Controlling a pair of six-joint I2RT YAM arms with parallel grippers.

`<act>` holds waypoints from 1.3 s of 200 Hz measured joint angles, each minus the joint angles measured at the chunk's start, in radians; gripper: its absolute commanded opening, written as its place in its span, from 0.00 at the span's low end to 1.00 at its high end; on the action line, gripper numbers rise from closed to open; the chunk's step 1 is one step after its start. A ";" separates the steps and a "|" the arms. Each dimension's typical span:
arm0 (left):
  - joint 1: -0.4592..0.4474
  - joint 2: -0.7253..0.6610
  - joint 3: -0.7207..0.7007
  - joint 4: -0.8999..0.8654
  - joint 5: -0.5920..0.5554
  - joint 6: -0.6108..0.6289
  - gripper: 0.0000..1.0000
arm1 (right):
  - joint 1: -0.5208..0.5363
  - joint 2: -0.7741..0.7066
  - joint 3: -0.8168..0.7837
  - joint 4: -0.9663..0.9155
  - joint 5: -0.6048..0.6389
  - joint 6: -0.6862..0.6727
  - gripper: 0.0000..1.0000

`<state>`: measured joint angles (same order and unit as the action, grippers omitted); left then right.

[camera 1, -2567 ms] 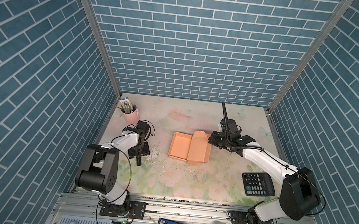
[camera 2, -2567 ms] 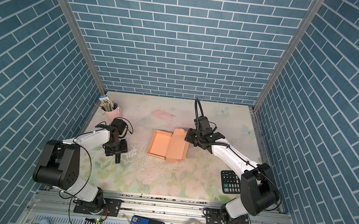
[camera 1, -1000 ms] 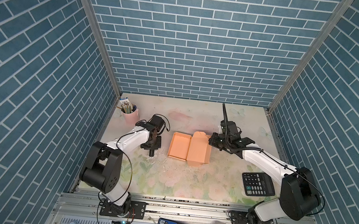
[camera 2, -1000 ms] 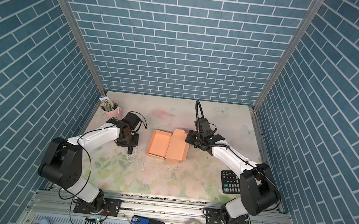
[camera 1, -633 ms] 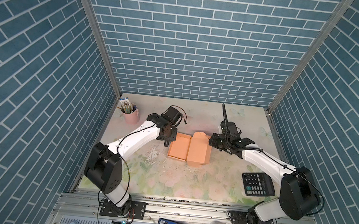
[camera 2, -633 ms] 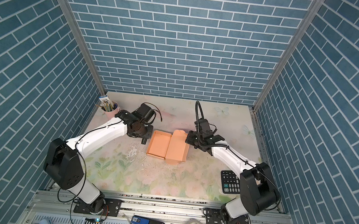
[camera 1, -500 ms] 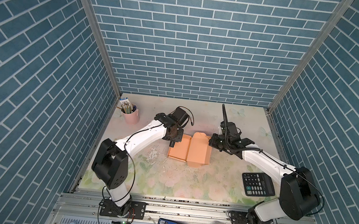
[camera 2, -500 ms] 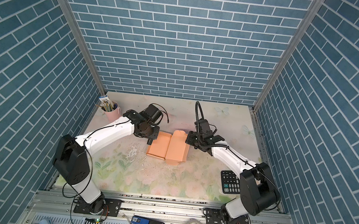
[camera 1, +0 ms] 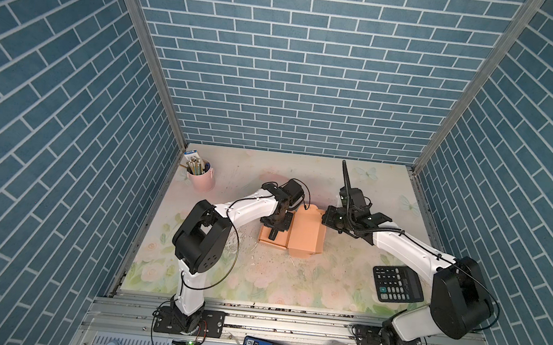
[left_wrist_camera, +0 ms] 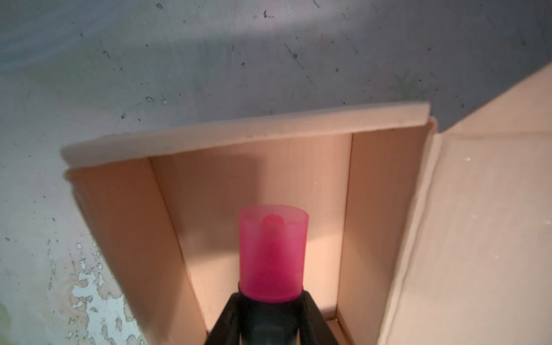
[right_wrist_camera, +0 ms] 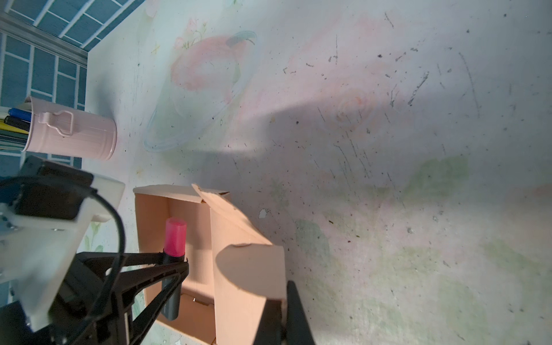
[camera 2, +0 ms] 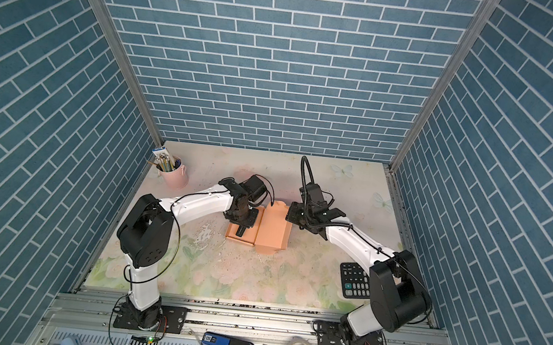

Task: Assemble paper box
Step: Place the product in the paper box, then rotate the paper box at the center of the table.

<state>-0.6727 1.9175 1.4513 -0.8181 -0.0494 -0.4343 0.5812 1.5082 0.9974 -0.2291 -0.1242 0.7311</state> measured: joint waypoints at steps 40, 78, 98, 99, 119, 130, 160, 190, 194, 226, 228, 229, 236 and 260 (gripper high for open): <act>0.000 0.026 0.003 0.024 0.002 0.000 0.34 | 0.000 0.000 0.000 -0.007 0.005 0.000 0.00; 0.000 0.060 0.010 0.043 0.010 0.000 0.48 | 0.000 0.000 0.000 -0.021 0.010 0.000 0.00; 0.000 0.058 0.011 0.054 0.022 0.002 0.63 | 0.000 0.000 0.000 -0.032 0.015 -0.002 0.00; 0.000 0.057 0.011 0.054 0.023 0.003 0.64 | 0.000 0.000 0.000 -0.033 0.016 -0.003 0.00; 0.000 0.050 0.011 0.064 0.041 0.006 0.72 | -0.001 0.000 0.000 -0.043 0.027 -0.007 0.00; 0.000 0.038 0.011 0.071 0.051 0.013 0.73 | -0.001 0.001 0.003 -0.053 0.034 -0.007 0.00; 0.009 -0.025 0.011 0.085 0.081 0.019 0.73 | -0.002 0.010 0.025 -0.098 0.053 -0.026 0.00; 0.038 -0.096 0.008 0.100 0.106 0.024 0.74 | -0.006 0.010 0.071 -0.153 0.066 -0.061 0.00; 0.043 -0.104 0.006 0.101 0.109 0.024 0.74 | -0.007 0.010 0.077 -0.159 0.066 -0.067 0.00; 0.091 -0.134 -0.015 0.122 0.127 0.025 0.74 | -0.027 0.014 0.137 -0.214 0.064 -0.119 0.00; 0.093 -0.134 -0.017 0.123 0.127 0.025 0.74 | -0.027 0.015 0.140 -0.217 0.063 -0.123 0.00; 0.095 -0.134 -0.018 0.124 0.127 0.025 0.74 | -0.029 0.016 0.144 -0.222 0.062 -0.127 0.00; 0.103 -0.134 -0.027 0.130 0.130 0.025 0.74 | -0.033 0.025 0.166 -0.238 0.059 -0.143 0.00; 0.127 -0.134 -0.070 0.145 0.142 0.024 0.74 | -0.043 0.072 0.257 -0.296 0.052 -0.209 0.00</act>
<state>-0.5453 1.7840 1.3815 -0.6727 0.0925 -0.4103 0.5381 1.5806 1.2541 -0.5255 -0.0719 0.5220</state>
